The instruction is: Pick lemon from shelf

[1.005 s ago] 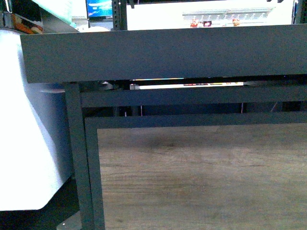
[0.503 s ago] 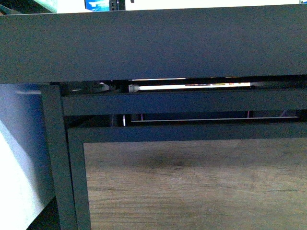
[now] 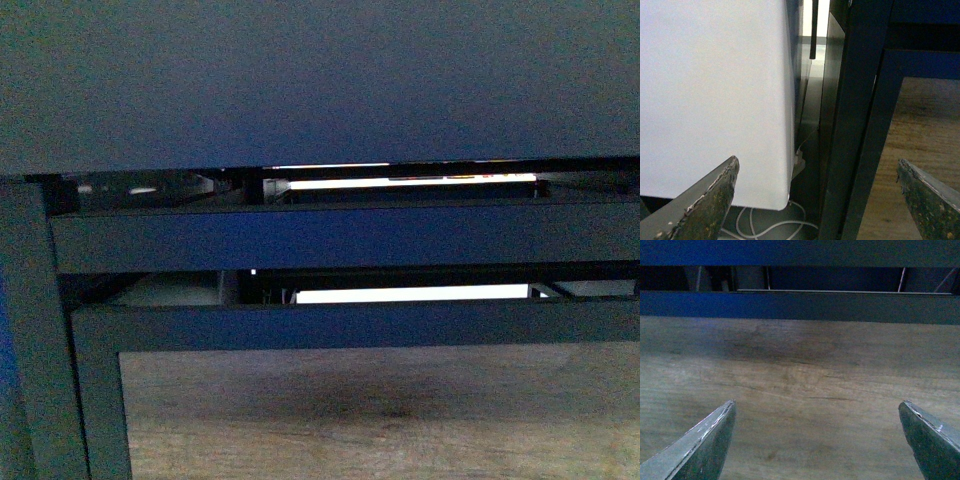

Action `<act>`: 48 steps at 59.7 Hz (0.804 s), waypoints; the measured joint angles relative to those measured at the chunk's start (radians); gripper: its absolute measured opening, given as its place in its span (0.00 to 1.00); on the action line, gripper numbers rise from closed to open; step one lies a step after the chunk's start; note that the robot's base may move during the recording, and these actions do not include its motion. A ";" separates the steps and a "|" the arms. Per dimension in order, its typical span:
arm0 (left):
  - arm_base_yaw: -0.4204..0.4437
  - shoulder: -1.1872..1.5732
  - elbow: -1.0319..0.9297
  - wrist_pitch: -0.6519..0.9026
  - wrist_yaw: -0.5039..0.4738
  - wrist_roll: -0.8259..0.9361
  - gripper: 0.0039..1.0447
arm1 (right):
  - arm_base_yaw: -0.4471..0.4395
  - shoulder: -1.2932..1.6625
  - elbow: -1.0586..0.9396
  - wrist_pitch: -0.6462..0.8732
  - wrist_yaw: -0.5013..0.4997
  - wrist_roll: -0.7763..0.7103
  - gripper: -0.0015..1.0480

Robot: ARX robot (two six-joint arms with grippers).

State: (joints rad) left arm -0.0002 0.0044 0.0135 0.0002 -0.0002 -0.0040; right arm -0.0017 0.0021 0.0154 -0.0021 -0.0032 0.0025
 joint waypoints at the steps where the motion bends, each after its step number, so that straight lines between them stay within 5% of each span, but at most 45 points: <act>1: 0.000 0.000 0.000 0.000 0.000 0.000 0.92 | 0.000 0.000 0.000 0.000 0.000 0.000 0.93; 48: 0.000 0.000 0.000 0.000 -0.001 0.000 0.92 | 0.000 0.000 0.000 0.000 0.000 0.000 0.93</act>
State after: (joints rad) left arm -0.0002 0.0040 0.0135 -0.0002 -0.0010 -0.0040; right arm -0.0017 0.0021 0.0154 -0.0021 -0.0029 0.0025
